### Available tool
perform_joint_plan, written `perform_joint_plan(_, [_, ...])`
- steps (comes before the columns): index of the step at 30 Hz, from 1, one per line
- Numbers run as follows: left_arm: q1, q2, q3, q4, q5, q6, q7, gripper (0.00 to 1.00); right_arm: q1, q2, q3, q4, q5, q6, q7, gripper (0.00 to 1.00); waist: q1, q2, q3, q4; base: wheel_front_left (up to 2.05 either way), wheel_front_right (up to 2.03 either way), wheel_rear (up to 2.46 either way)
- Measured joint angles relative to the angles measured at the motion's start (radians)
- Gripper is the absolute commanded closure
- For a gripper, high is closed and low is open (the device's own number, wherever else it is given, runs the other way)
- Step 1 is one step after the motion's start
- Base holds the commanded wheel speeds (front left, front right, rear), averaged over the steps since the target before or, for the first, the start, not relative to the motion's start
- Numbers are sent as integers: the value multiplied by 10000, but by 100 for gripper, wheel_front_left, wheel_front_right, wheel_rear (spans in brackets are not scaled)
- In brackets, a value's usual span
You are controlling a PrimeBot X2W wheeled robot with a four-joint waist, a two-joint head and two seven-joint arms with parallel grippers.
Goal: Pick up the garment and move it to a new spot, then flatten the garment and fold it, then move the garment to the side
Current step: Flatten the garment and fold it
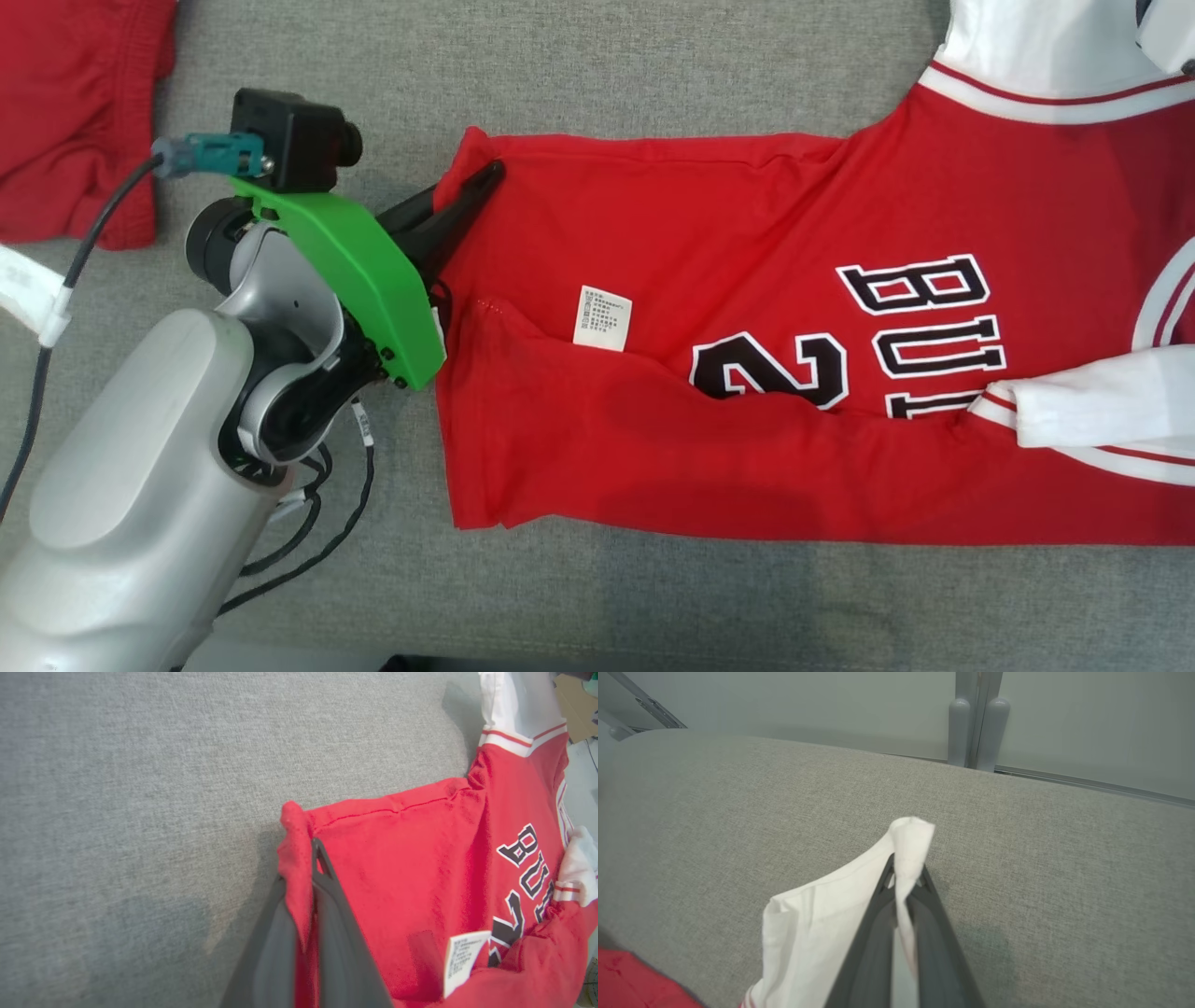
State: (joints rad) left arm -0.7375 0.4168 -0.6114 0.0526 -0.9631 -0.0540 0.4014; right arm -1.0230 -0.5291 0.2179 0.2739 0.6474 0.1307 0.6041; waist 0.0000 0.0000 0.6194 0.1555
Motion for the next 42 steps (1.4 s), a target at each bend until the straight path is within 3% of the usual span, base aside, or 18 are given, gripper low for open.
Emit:
perform_joint_plan(7, [1106,339,268,-1081,140,153,-905,100,2047,-1018,-472,-1898,1104,0,-838,100,-1,0,-564,-178,0,0,0])
perform_joint_plan(10, [2239,708,303,-1814,360,495,-1446,100,4264,-1386,-1154,-3210,1544,0,-1300,100,0,0,-1030,-365,0,0,0])
perform_joint_plan(11, [2239,708,303,-1814,360,495,-1446,100,4264,-1386,-1154,-3210,1544,0,-1300,100,0,0,-1030,-365,0,0,0])
perform_joint_plan(15, [3628,880,579,-2477,236,947,-2063,100,6654,-1250,-2159,-4274,1682,0,-1668,100,-1,0,-1518,-592,0,0,0])
perform_joint_plan(20, [5231,966,520,-2861,-244,1195,-2376,100,8967,-558,-2702,-4982,1684,0,-1837,100,-1,0,-1998,-996,0,0,0])
perform_joint_plan(28, [6005,982,405,-2318,-291,1338,-2679,100,9833,-98,-2349,-4798,1220,0,-2117,100,-1,0,-2388,-1592,0,0,0])
perform_joint_plan(29, [6038,984,368,-2234,-290,1354,-2675,95,9815,-88,-2230,-4673,1118,0,-2190,100,-1,0,-2415,-1638,0,0,0])
perform_joint_plan(30, [6053,980,330,-2159,-290,1373,-2656,80,9783,-82,-2094,-4520,1039,0,-2188,100,-1,0,-2441,-1676,0,0,0])
perform_joint_plan(31, [6078,972,313,-2094,-290,1390,-2652,53,9768,-102,-1985,-4337,903,0,-2184,57,-1,0,-2467,-1703,0,0,0])
perform_joint_plan(32, [6087,974,314,-2031,-261,1436,-2675,0,9756,-157,-1856,-4207,746,0,-2180,0,-1,0,-2496,-1717,0,0,0])
perform_joint_plan(36, [6083,1306,263,-1588,504,1549,-3039,0,9751,-236,-1954,-3925,558,-2,-1916,0,-1,0,-2591,-1676,0,0,0])
perform_joint_plan(42, [6645,1703,247,-1586,1081,1998,-3390,0,9892,-579,-3241,-4594,1181,-2,-529,0,-1,0,-2777,-1585,0,0,0])
